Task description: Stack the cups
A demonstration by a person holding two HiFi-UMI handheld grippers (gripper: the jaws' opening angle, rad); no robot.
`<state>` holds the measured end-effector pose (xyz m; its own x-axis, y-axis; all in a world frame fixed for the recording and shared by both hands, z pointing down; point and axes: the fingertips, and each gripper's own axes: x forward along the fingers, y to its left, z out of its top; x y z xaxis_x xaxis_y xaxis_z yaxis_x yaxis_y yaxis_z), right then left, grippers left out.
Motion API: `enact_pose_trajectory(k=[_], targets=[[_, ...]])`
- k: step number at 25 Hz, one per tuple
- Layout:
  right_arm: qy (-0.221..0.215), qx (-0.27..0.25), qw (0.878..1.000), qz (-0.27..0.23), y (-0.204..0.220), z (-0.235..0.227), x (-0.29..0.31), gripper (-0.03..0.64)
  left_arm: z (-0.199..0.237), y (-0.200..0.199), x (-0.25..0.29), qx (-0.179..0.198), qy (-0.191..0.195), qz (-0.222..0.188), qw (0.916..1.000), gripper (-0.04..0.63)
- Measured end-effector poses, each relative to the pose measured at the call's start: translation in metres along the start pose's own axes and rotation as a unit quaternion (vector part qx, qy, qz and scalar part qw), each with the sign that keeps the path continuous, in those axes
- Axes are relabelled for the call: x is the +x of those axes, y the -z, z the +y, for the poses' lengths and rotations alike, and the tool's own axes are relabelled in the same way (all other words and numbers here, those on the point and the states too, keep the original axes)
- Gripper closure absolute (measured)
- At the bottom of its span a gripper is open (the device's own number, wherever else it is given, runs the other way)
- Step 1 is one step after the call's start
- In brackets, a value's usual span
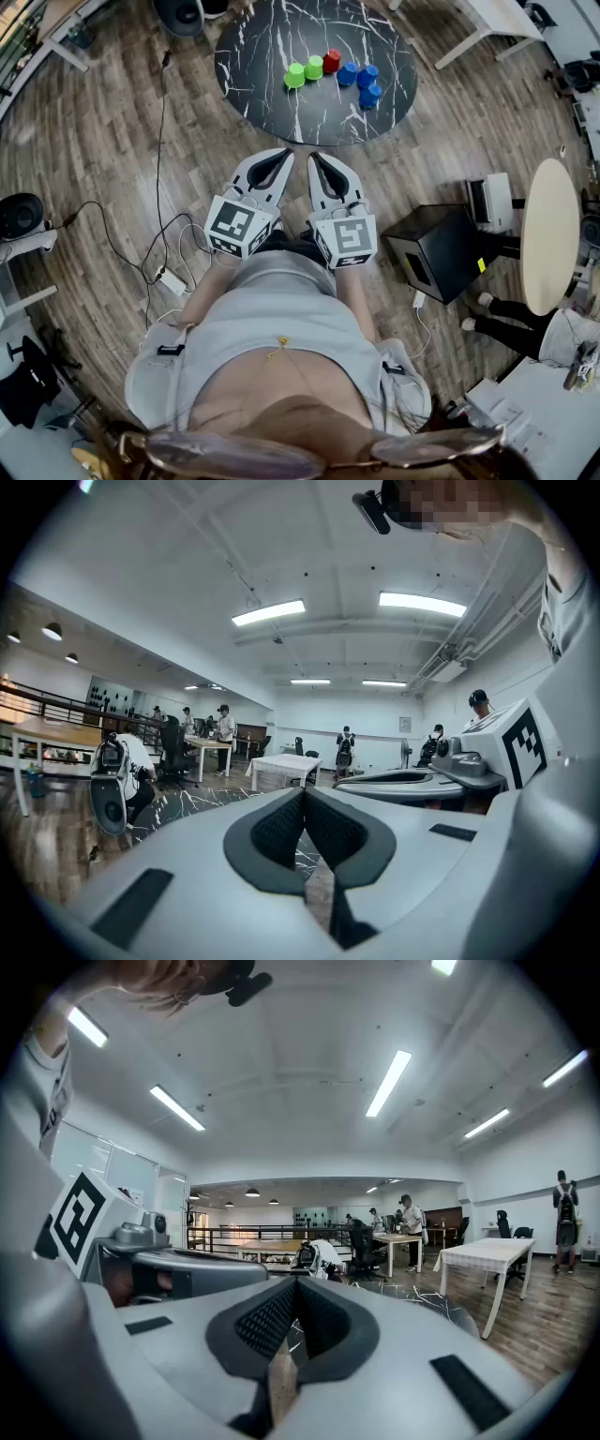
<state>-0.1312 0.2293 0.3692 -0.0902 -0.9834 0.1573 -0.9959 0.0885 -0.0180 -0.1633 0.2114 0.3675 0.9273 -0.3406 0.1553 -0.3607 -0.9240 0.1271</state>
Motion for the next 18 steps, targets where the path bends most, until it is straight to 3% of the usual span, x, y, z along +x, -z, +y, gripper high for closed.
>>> enact_pose_trajectory(k=[6, 11, 14, 18], targets=[[-0.006, 0.008, 1.0, -0.011, 0.0022, 0.0003, 0.0033, 0.595, 0.0034, 0.0003, 0.0003, 0.009, 0.003, -0.013, 0.9999, 0.566], [-0.014, 0.011, 1.0, -0.014, 0.004, 0.0013, 0.0043, 0.545, 0.0039, -0.001, -0.0008, 0.011, 0.008, -0.023, 0.9996, 0.563], [-0.013, 0.008, 1.0, -0.012, 0.0047, -0.0005, 0.0051, 0.532, 0.0063, 0.0005, -0.0007, 0.007, 0.01, -0.018, 0.9998, 0.496], [-0.007, 0.011, 1.0, -0.011, 0.0057, -0.0052, 0.0044, 0.532, 0.0096, -0.0014, -0.0011, 0.005, 0.008, -0.026, 0.9996, 0.475]])
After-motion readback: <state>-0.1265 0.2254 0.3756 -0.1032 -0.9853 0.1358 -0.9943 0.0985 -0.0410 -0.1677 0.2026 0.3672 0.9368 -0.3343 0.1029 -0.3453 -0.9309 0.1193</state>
